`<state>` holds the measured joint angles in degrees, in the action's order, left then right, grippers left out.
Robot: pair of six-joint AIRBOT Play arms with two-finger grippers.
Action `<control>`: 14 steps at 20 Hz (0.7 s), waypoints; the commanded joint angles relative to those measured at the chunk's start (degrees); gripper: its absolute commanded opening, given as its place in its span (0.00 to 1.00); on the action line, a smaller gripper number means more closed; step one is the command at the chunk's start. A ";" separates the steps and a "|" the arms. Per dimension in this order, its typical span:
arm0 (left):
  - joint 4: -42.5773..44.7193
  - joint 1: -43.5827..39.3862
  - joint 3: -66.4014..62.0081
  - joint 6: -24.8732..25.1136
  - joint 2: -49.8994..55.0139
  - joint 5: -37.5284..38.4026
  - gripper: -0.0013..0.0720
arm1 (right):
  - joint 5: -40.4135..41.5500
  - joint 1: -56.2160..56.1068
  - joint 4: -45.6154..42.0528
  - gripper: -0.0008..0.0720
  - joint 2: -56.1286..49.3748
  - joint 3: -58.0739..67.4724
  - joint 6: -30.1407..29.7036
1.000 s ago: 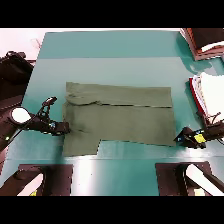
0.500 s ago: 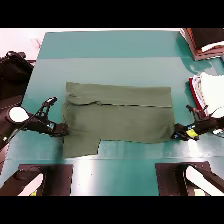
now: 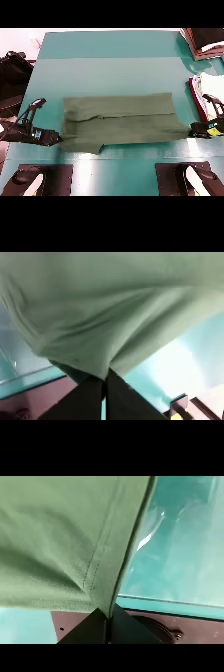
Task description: Fold the shirts.
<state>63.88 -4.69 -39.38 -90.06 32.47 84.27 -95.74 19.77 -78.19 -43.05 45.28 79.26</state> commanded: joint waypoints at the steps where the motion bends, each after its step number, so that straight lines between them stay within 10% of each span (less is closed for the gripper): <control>1: 0.00 0.02 -4.61 2.82 6.23 -9.11 0.05 | 2.08 -0.07 -0.81 0.03 -3.80 5.66 0.44; 13: 0.22 0.20 -23.41 6.29 42.53 -23.47 0.06 | 16.57 -5.29 13.22 0.04 -42.07 30.05 0.33; 14: 0.17 0.20 -23.71 6.03 42.51 -24.20 0.27 | 16.70 -5.03 17.11 0.21 -44.22 32.57 -0.15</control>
<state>64.16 -4.51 -61.63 -83.72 71.96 63.20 -82.48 15.64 -68.82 -80.44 71.99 79.68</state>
